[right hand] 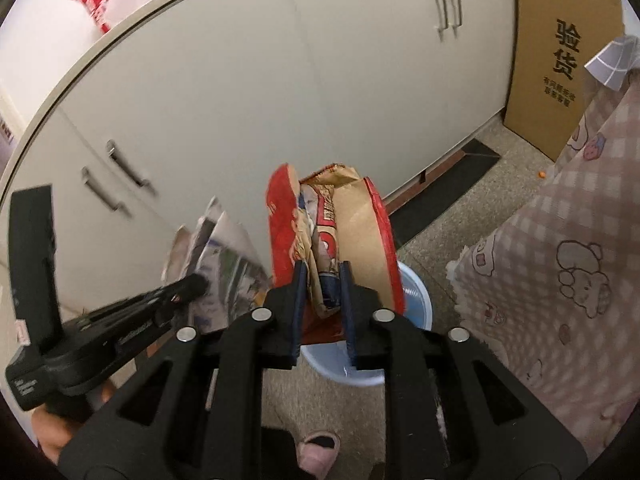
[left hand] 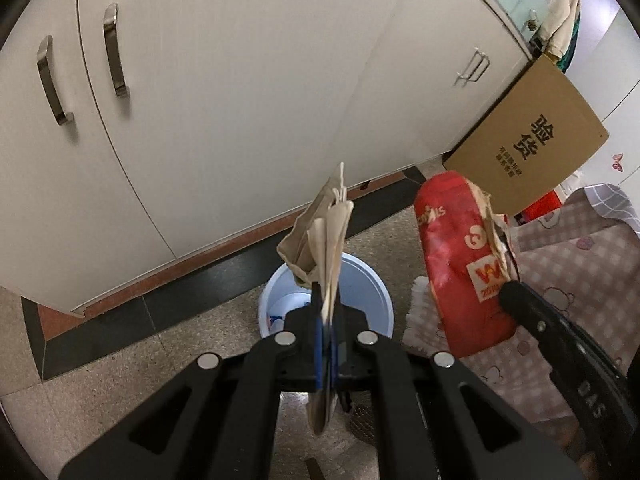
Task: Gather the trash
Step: 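Carry the red bag and folded paper over the wastebasket with both tools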
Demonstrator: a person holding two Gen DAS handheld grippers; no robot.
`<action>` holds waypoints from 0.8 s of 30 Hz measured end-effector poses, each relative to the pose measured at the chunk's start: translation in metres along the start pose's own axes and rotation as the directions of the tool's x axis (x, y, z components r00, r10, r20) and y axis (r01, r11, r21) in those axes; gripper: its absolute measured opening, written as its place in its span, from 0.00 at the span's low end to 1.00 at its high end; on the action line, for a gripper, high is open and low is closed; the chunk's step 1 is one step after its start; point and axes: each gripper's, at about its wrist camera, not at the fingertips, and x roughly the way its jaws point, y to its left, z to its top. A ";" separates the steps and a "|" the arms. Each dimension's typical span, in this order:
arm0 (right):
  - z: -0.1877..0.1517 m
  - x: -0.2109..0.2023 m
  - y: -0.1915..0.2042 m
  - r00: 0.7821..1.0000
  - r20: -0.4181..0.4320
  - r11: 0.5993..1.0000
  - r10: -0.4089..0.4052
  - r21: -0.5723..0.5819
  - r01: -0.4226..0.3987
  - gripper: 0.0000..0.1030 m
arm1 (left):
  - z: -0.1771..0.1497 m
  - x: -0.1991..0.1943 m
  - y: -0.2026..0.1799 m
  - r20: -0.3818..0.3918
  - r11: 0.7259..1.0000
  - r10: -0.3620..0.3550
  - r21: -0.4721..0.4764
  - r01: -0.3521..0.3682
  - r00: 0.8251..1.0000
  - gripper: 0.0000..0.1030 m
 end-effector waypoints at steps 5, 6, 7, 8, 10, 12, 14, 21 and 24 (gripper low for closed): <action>-0.006 0.024 -0.009 0.999 -0.044 1.000 -0.019 0.008 0.020 0.64 | -0.001 0.009 -0.005 -0.013 1.000 0.017 0.011 -0.017 1.000 0.03; -0.009 0.026 -0.010 0.998 -0.053 1.000 -0.017 0.008 0.018 0.64 | -0.002 0.011 -0.006 -0.018 1.000 0.019 0.015 -0.018 1.000 0.03; -0.011 0.027 -0.012 0.998 -0.059 1.000 -0.018 0.014 0.019 0.64 | -0.002 0.012 -0.007 -0.023 1.000 0.018 0.017 -0.018 1.000 0.03; -0.013 0.028 -0.014 0.998 -0.067 1.000 -0.021 0.021 0.022 0.64 | -0.003 0.015 -0.008 -0.028 1.000 0.017 0.018 -0.016 0.999 0.03; -0.017 0.027 -0.016 0.997 -0.076 0.999 -0.021 0.030 0.023 0.64 | -0.003 0.019 -0.012 -0.039 1.000 0.015 0.023 -0.014 0.999 0.03; -0.020 0.024 -0.018 0.996 -0.079 0.999 -0.028 0.030 0.031 0.64 | -0.006 0.021 -0.015 -0.044 0.999 0.014 0.033 -0.012 0.999 0.03; -0.023 0.020 -0.020 0.996 -0.078 0.999 -0.038 0.030 0.040 0.64 | -0.007 0.022 -0.018 -0.048 0.999 0.012 0.040 -0.010 0.999 0.03; -0.029 0.010 -0.023 0.996 -0.069 0.998 -0.059 0.014 0.060 0.65 | -0.011 0.027 -0.032 -0.067 0.997 0.018 0.072 -0.013 0.998 0.03; -0.031 0.011 -0.025 0.995 -0.074 0.998 -0.063 0.014 0.064 0.65 | -0.011 0.029 -0.034 -0.076 0.996 0.021 0.085 -0.014 0.997 0.03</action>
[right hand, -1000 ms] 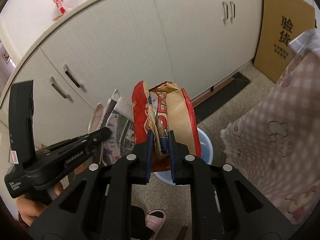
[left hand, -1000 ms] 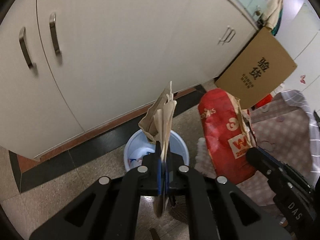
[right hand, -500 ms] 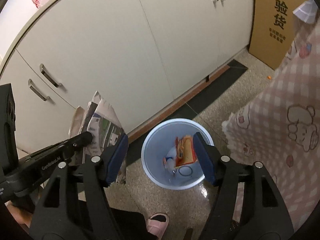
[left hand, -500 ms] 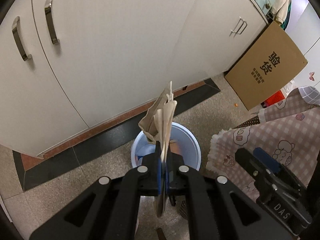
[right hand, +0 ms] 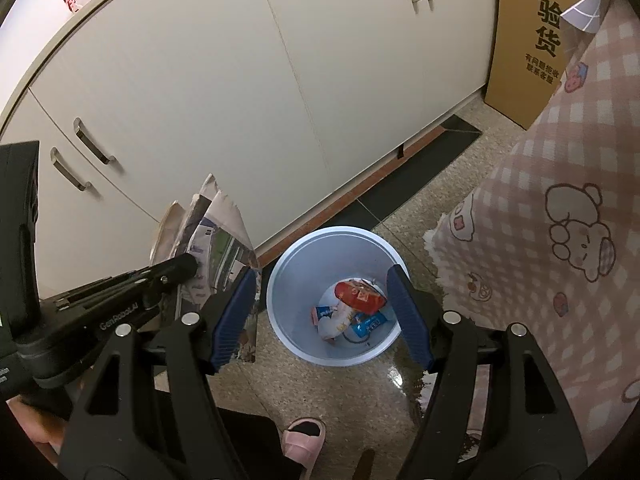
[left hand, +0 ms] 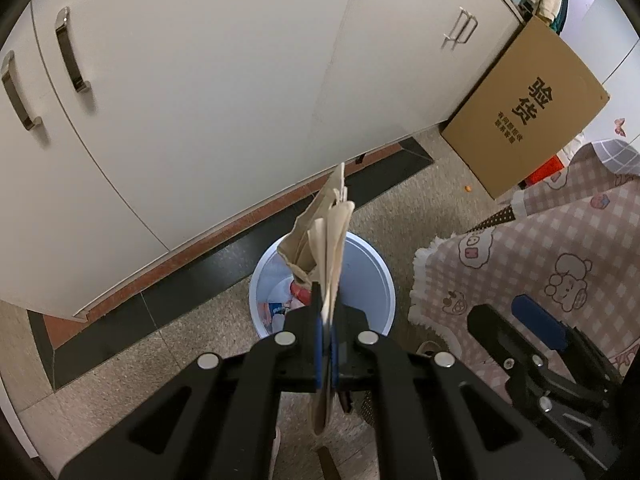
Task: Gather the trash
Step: 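Open both grippers to drop the bag and paper into the wastebasket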
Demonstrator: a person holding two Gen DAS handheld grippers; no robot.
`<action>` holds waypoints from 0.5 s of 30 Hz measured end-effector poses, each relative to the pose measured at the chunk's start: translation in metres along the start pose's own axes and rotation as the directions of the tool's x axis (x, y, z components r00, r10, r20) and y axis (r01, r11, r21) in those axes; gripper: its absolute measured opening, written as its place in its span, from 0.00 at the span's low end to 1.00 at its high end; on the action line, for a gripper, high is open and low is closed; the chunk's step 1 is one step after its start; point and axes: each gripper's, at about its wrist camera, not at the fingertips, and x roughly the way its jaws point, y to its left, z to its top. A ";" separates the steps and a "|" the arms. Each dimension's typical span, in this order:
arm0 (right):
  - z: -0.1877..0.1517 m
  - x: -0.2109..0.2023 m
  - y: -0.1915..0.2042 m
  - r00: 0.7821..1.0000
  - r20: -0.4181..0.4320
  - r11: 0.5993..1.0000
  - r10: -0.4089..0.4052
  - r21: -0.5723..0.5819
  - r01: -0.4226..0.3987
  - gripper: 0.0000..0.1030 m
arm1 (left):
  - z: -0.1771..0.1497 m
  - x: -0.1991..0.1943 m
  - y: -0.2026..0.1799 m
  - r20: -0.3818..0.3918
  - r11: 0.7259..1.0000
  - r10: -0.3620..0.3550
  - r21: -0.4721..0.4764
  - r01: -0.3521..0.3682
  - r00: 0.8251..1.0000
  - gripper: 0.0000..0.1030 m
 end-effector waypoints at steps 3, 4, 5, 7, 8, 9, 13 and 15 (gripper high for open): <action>-0.002 0.001 -0.003 1.000 -0.001 1.000 -0.005 0.008 0.005 0.65 | -0.001 0.003 -0.004 -0.006 1.000 0.001 0.012 -0.001 1.000 0.03; -0.002 0.001 -0.005 1.000 0.000 1.000 -0.009 0.011 0.009 0.65 | -0.001 0.004 -0.006 -0.008 1.000 0.002 0.016 -0.001 1.000 0.03; -0.002 0.001 -0.006 1.000 0.000 1.000 -0.010 0.014 0.010 0.65 | -0.001 0.005 -0.007 -0.010 1.000 0.002 0.018 -0.001 1.000 0.03; -0.001 0.001 -0.008 1.000 0.002 1.000 -0.015 0.018 0.015 0.65 | 0.000 0.007 -0.010 -0.015 1.000 0.002 0.024 -0.001 1.000 0.03; -0.002 0.000 -0.009 1.000 0.005 1.000 -0.019 0.019 0.019 0.65 | 0.000 0.009 -0.012 -0.017 1.000 0.001 0.027 -0.001 1.000 0.03; -0.001 -0.001 -0.010 1.000 0.008 1.000 -0.022 0.022 0.022 0.66 | 0.001 0.010 -0.014 -0.018 1.000 0.002 0.029 -0.001 1.000 0.03; 0.000 -0.001 -0.016 0.999 0.019 0.999 -0.030 0.036 0.029 0.67 | 0.006 0.013 -0.020 -0.020 0.999 0.000 0.043 0.001 1.000 0.03; -0.001 -0.002 -0.019 0.999 0.023 0.998 -0.034 0.045 0.033 0.67 | 0.010 0.014 -0.026 -0.017 0.999 0.000 0.054 0.001 1.000 0.03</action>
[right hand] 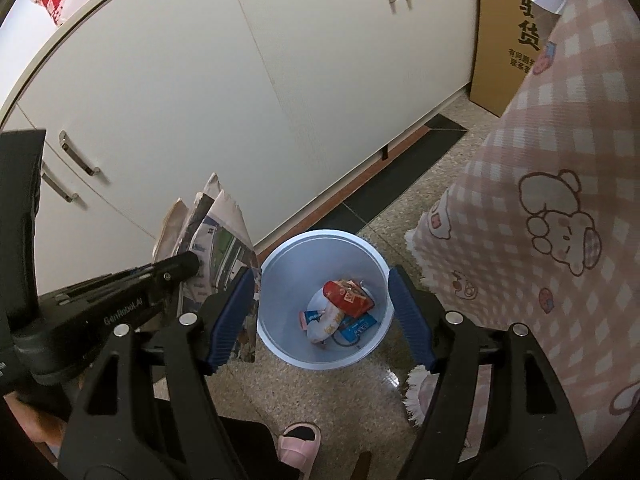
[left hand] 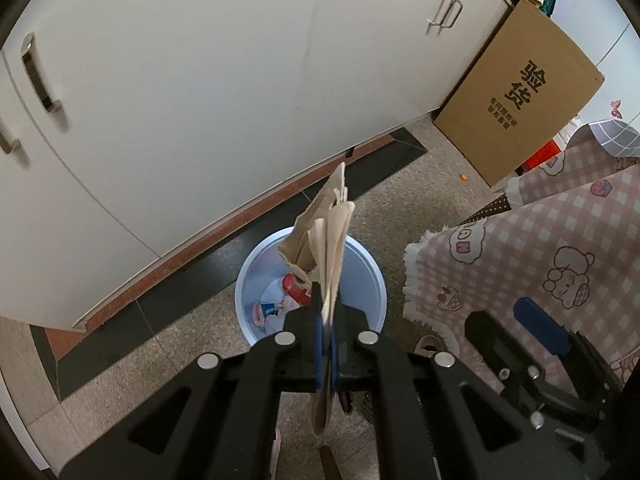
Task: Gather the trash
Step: 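Open both grippers to drop the bag and paper into the wastebasket, then move both tools back toward the table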
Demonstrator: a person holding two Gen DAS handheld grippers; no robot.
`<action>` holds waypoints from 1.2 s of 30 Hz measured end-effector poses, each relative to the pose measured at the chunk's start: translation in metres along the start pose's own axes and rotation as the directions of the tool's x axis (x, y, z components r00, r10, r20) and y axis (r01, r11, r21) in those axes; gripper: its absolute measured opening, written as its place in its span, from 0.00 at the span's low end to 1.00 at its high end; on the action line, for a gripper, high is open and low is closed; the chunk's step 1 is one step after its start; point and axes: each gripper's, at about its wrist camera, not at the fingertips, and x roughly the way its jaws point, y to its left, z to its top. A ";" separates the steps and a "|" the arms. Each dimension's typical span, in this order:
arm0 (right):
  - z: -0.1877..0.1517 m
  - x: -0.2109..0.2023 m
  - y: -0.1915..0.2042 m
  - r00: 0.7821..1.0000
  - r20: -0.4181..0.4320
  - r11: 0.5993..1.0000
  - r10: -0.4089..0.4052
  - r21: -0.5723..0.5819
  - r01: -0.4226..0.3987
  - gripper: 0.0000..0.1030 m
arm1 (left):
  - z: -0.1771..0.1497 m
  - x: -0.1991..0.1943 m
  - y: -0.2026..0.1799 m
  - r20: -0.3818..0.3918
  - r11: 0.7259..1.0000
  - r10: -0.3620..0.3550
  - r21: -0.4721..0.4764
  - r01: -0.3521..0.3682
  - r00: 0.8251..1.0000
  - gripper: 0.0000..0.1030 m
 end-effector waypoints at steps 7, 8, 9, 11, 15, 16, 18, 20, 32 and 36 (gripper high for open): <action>0.001 -0.001 -0.007 1.000 0.011 1.000 -0.009 0.022 0.009 0.67 | 0.013 -0.003 -0.017 0.023 1.000 0.003 0.028 -0.004 1.000 0.06; 0.001 -0.001 -0.008 1.000 0.012 1.000 -0.009 0.024 0.009 0.67 | 0.014 -0.004 -0.019 0.027 0.999 -0.001 0.033 0.001 1.000 0.10; 0.000 -0.002 -0.008 1.000 0.012 1.000 -0.010 0.026 0.010 0.67 | 0.015 -0.004 -0.021 0.025 0.999 0.000 0.037 -0.001 1.000 0.30; 0.000 -0.002 -0.009 1.000 0.012 1.000 -0.010 0.029 0.009 0.67 | 0.015 -0.006 -0.022 0.041 0.999 0.014 0.036 -0.015 0.999 0.63; -0.001 -0.005 -0.010 1.000 0.010 0.999 -0.005 0.032 0.004 0.67 | 0.012 -0.011 -0.021 0.061 0.999 0.034 0.038 -0.036 0.998 0.64; -0.001 -0.006 -0.011 1.000 0.010 0.999 -0.003 0.032 0.003 0.67 | 0.012 -0.012 -0.019 0.058 0.999 0.037 0.034 -0.039 0.998 0.64; -0.001 -0.007 -0.008 1.000 0.010 1.000 0.001 0.030 -0.001 0.67 | 0.010 -0.014 -0.016 0.061 0.999 0.043 0.028 -0.044 0.997 0.64; 0.000 -0.011 -0.004 1.000 0.016 1.000 0.003 0.024 -0.004 0.68 | 0.009 -0.020 -0.013 0.069 0.999 0.043 0.021 -0.045 0.997 0.64; 0.011 -0.065 0.038 0.992 0.066 0.994 0.112 -0.026 -0.110 0.68 | 0.002 -0.104 0.031 0.193 0.993 0.003 -0.114 0.019 0.981 0.66; 0.024 -0.101 0.051 0.978 0.127 0.986 0.163 -0.039 -0.160 0.70 | 0.005 -0.152 0.039 0.285 0.987 0.008 -0.154 0.037 0.958 0.66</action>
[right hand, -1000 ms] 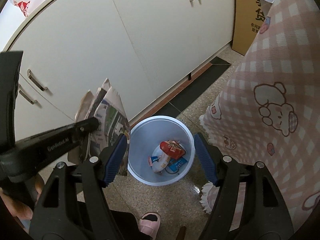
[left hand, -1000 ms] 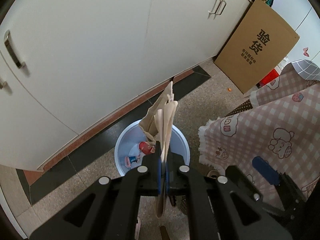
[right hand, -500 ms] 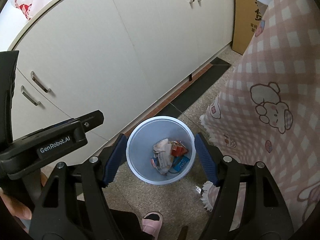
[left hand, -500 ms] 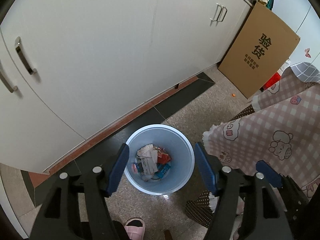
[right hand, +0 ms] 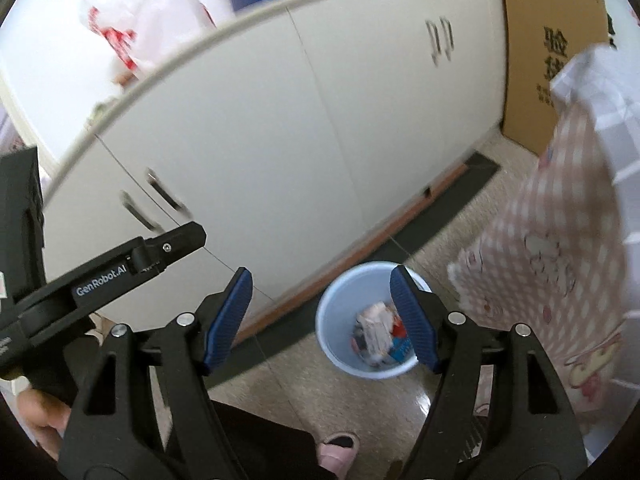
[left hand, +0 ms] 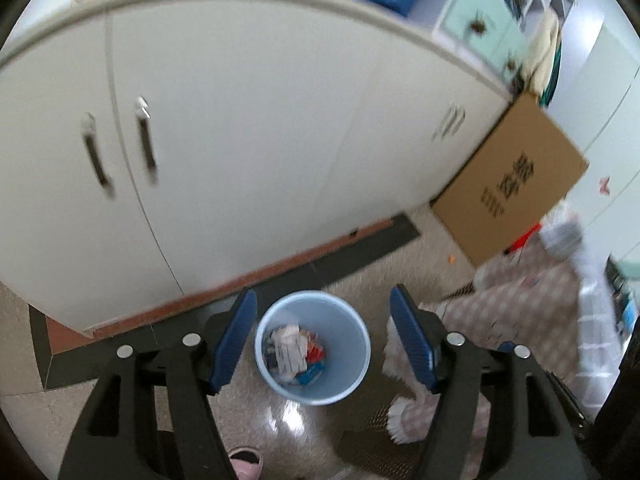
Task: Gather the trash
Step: 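Move both tools back toward the table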
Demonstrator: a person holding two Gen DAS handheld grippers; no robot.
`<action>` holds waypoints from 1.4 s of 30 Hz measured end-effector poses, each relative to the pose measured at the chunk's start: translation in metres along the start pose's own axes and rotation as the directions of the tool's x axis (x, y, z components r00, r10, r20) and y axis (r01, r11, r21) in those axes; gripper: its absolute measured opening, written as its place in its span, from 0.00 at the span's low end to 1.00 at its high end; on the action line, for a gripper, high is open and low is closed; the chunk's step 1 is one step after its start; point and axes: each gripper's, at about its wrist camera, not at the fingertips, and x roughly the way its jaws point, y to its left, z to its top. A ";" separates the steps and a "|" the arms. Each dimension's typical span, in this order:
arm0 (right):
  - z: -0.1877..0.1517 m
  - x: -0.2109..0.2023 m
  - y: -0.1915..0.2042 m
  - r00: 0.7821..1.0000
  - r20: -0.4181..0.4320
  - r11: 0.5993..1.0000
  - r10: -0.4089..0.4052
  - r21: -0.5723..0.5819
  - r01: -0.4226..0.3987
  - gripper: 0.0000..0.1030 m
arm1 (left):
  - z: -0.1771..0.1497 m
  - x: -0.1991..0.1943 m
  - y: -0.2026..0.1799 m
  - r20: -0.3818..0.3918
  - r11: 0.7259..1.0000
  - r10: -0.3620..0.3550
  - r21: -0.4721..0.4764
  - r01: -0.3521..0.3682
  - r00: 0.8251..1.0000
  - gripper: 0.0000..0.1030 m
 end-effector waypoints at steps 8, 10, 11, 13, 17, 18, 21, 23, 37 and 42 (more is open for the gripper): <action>0.032 -0.097 0.005 0.982 0.188 0.999 0.034 -0.014 -0.032 0.73 | 0.022 -0.069 -0.035 0.116 0.990 -0.127 -0.043 0.133 0.985 0.72; 0.037 -0.118 -0.011 0.976 0.217 1.000 0.020 0.009 -0.023 0.74 | 0.022 -0.078 -0.060 0.122 0.988 -0.152 -0.001 0.153 0.981 0.72; 0.040 -0.130 -0.022 0.972 0.234 1.000 0.009 0.025 -0.016 0.74 | 0.020 -0.081 -0.076 0.117 0.985 -0.174 0.022 0.172 0.978 0.72; 0.041 -0.152 -0.043 0.964 0.264 0.999 -0.029 0.047 0.017 0.74 | 0.017 -0.084 -0.106 0.094 0.975 -0.218 0.068 0.212 0.971 0.72; 0.039 -0.197 -0.099 0.940 0.320 0.988 -0.116 0.131 0.077 0.75 | 0.004 -0.085 -0.178 0.037 0.939 -0.302 0.185 0.290 0.953 0.72; 0.036 -0.209 -0.116 0.932 0.332 0.982 -0.145 0.159 0.097 0.75 | 0.000 -0.083 -0.195 0.022 0.929 -0.315 0.209 0.304 0.949 0.72; 0.028 -0.234 -0.157 0.912 0.350 0.963 -0.214 0.233 0.137 0.75 | -0.012 -0.073 -0.251 -0.053 0.894 -0.365 0.258 0.365 0.930 0.72; 0.022 -0.251 -0.192 0.897 0.358 0.943 -0.258 0.296 0.152 0.75 | -0.023 -0.067 -0.278 -0.091 0.880 -0.379 0.273 0.389 0.921 0.72; 0.009 -0.241 -0.357 0.937 0.311 0.794 -0.161 0.605 -0.065 0.75 | -0.062 -0.020 -0.386 -0.212 0.831 -0.345 0.383 0.402 0.915 0.72; 0.017 -0.232 -0.366 0.934 0.345 0.802 -0.098 0.583 -0.131 0.73 | -0.057 -0.007 -0.399 -0.218 0.832 -0.328 0.395 0.390 0.919 0.72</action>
